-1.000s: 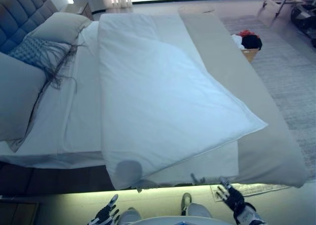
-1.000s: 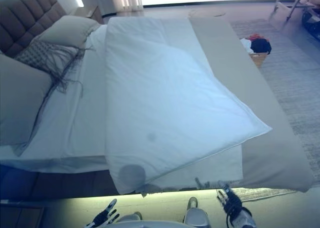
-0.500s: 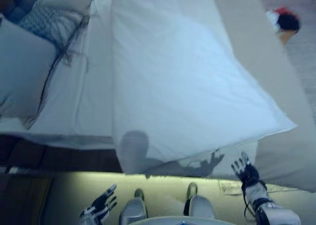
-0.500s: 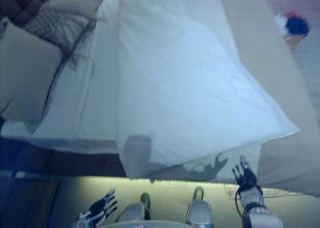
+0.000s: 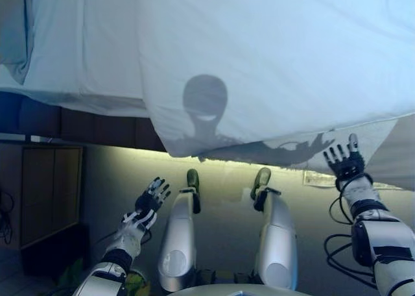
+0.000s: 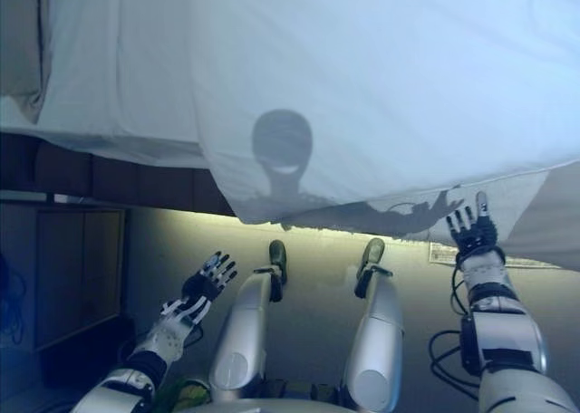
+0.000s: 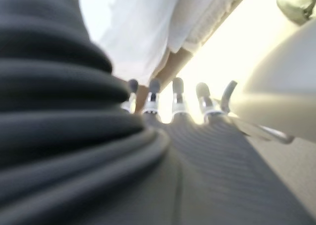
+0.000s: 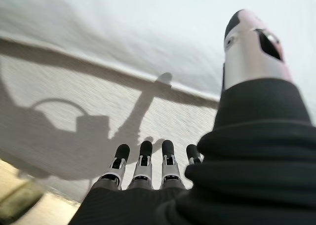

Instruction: Make the bed neatly

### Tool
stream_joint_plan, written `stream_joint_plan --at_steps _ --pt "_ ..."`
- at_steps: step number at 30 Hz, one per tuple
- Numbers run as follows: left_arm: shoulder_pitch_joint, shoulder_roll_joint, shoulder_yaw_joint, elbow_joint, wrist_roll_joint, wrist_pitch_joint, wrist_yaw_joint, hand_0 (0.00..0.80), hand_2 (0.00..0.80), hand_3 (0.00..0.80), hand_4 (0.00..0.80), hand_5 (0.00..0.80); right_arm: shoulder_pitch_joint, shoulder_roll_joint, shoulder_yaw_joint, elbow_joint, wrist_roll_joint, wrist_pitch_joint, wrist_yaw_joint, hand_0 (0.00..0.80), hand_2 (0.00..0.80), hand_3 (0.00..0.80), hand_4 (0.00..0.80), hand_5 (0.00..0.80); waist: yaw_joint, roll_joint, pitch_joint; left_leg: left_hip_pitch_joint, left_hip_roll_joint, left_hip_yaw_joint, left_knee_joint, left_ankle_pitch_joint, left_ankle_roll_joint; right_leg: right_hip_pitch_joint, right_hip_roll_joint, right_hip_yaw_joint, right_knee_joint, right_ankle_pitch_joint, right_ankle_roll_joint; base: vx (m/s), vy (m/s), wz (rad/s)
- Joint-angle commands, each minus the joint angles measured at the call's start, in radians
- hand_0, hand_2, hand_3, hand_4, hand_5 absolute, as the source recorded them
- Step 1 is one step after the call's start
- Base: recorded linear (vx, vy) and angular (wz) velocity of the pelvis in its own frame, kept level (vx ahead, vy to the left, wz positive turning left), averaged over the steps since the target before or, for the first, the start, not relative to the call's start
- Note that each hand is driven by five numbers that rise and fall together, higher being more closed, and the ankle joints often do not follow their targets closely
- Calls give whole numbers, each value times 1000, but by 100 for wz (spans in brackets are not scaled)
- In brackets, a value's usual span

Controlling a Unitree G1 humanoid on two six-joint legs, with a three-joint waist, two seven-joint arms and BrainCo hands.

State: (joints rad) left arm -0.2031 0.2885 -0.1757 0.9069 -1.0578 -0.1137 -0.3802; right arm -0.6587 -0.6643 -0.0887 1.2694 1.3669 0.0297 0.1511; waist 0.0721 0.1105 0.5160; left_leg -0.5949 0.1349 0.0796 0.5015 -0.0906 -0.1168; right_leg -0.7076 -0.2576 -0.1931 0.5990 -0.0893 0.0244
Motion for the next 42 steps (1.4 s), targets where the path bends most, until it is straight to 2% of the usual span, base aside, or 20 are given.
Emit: stream_joint_plan --at_steps 1,4,5,6,17,26,34,36,37,42 --pt "65 39 -22 -31 -58 -32 -3 0 0 0 0 0 -62 -87 -14 23 3 16 -7 0 0 0 0 0 12 17 4 -67 6 -45 37 -6 28 -3 -65 43 27 2 80 -33 -46 0" --pt "82 44 -28 -55 -72 -35 -12 0 0 0 0 0 -94 -126 -5 31 -16 32 -15 0 0 0 0 0 15 30 4 -108 8 -42 52 -4 31 -49 -64 43 54 -5 72 14 -52 0" --pt "90 48 -32 -63 -80 -39 -20 0 0 0 0 0 -104 -140 -2 34 -18 34 -12 0 0 0 0 0 17 35 4 -108 10 -46 62 -28 27 -52 -63 49 70 -32 80 84 -52 -1" --pt "96 51 -32 -69 -84 -40 -26 0 0 0 0 0 -110 -150 0 35 -19 35 -10 0 0 0 0 0 17 38 4 -115 11 -46 64 -28 28 -60 -63 50 75 -33 78 87 -49 -3" --pt "202 79 -32 -167 -149 -57 -47 0 0 0 0 0 -229 -299 31 10 -121 34 11 0 0 0 0 0 26 72 4 -136 28 -29 41 8 20 -105 -54 39 123 -66 52 37 -23 -1" --pt "269 101 -21 -208 -167 -45 -77 0 0 0 0 0 -325 -363 92 -33 -161 52 15 0 0 0 0 0 42 69 4 -124 39 -30 4 40 10 -107 -47 24 141 -80 33 4 -1 0" --pt "301 91 -32 -223 -168 -42 -105 0 0 0 0 0 -325 -398 89 -12 -230 68 33 0 0 0 0 0 50 65 -3 -22 43 -18 -63 77 1 -22 -53 0 125 -95 27 39 48 -1" --pt "307 88 -35 -222 -164 -42 -104 0 0 0 0 0 -319 -406 84 -8 -246 59 38 420 420 420 420 420 52 62 -10 5 45 -15 -80 87 -1 2 -54 -6 116 -97 28 45 44 -1" --pt "309 86 -36 -221 -162 -42 -104 0 0 0 0 0 -316 -409 83 -6 -261 45 39 800 800 800 800 800 54 59 -13 18 46 -13 -89 91 -2 14 -56 -10 112 -98 28 41 37 1" --pt "321 84 -35 -221 -160 -30 -95 0 0 0 0 0 -297 -427 79 -8 -301 30 68 800 800 800 800 800 59 50 -33 76 52 -6 -135 113 -9 69 -56 -26 77 -93 33 32 39 3"
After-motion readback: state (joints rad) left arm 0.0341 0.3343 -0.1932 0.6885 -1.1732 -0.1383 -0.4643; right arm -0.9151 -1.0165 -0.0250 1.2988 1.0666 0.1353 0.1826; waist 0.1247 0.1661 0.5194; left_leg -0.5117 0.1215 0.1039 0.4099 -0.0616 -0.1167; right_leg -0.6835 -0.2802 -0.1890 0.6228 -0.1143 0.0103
